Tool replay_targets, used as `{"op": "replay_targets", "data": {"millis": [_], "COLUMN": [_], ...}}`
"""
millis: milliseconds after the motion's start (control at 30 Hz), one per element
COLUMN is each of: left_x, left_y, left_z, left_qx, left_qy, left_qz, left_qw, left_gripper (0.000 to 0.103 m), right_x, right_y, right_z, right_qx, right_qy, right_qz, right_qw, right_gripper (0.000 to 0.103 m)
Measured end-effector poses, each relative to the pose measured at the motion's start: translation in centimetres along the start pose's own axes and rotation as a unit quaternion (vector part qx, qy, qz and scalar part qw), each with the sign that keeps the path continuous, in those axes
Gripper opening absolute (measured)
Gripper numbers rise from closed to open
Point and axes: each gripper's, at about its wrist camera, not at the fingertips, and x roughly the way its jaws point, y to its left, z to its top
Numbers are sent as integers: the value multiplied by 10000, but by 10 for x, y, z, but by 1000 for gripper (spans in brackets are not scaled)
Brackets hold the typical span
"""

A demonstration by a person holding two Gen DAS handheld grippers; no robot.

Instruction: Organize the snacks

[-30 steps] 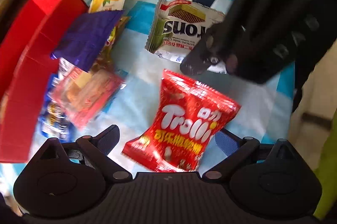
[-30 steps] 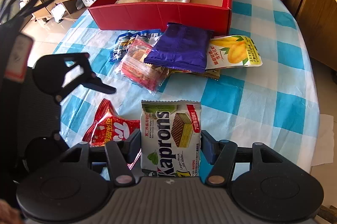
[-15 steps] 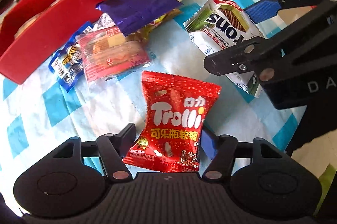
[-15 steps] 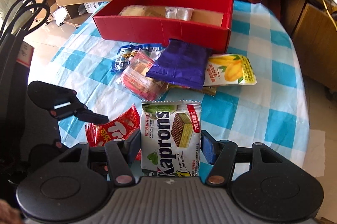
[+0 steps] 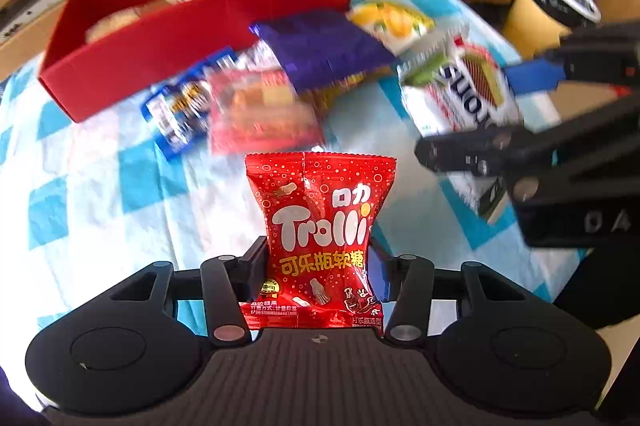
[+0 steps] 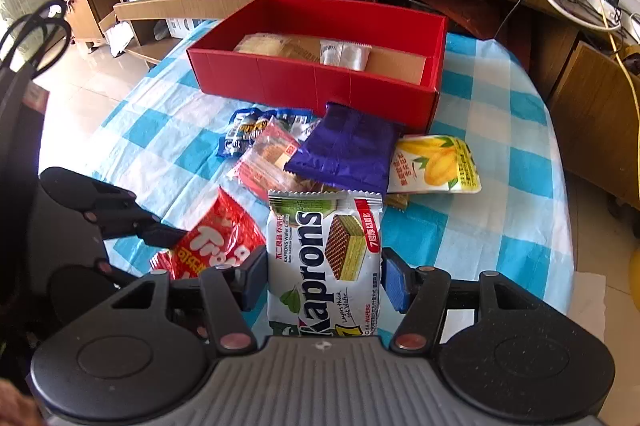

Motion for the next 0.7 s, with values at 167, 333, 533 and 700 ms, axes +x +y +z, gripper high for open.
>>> {"op": "replay_targets", "data": {"millis": [167,333,533,700], "left_x": [-13,-12,-16,-22], "left_y": [9,17,30,39], "left_z": [6,19,39,57], "left_qx": [-214,-420,-639,-743], "left_qy": [-265,-419,-654,-878], "left_qz": [83,180,362,534], "left_qw": [9994,9981,9952,9919], "left_gripper": [57,57,57,57], "right_x": [-2,-3,-5,-6], "right_y": [2,6,9,6], "right_z": [5,14,32,50], "right_qx": [-36,-106,-113,-49], "right_qy": [-119,-282,-528,-717], "right_qz": [-120,-281,-481,-600], "right_qw": [9999,9991,9974,9956], "right_gripper": [63,63,63,63]}}
